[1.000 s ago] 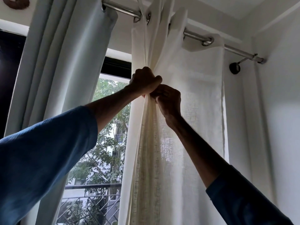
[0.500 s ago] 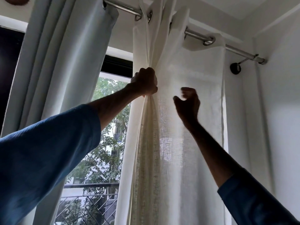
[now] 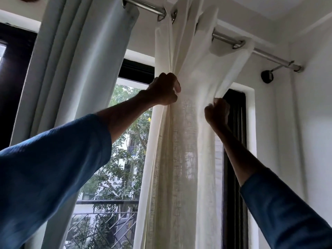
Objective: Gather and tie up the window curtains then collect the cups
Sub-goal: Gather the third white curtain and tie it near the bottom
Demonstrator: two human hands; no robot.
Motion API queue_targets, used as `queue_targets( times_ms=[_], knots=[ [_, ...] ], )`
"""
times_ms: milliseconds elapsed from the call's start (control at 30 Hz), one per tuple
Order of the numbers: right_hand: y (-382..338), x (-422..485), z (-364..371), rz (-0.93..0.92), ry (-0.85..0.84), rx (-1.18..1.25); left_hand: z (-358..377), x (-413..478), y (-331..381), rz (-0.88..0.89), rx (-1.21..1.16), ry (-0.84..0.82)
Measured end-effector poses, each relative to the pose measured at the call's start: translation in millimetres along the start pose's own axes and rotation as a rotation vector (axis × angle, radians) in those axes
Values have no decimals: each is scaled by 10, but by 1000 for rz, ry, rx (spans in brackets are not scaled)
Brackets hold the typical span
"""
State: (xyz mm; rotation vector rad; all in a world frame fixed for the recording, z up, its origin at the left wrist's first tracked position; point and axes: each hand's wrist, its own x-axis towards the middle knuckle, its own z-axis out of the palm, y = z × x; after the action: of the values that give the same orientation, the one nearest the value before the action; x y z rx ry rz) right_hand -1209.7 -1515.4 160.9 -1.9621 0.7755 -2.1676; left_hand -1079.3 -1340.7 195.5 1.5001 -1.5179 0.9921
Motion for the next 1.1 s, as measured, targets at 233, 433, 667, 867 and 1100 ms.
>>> queue_targets(
  times_ms=[233, 433, 667, 867, 1100],
  knots=[
    [-981, -220, 210, -549, -156, -154, -98, -5, -102, 9, 192, -12],
    [-1107, -427, 260, -539, -137, -34, -302, -71, -447, 55, 233, 78],
    [-760, -752, 39, -361, -205, -329, -166, -192, -155, 135, 168, 95],
    [-816, -727, -127, -414, -150, -333, -74, -168, 98, 218, 318, -6],
    [-961, -730, -203, -504, -83, -164, -25, -91, 72, 195, 252, -67]
  ],
)
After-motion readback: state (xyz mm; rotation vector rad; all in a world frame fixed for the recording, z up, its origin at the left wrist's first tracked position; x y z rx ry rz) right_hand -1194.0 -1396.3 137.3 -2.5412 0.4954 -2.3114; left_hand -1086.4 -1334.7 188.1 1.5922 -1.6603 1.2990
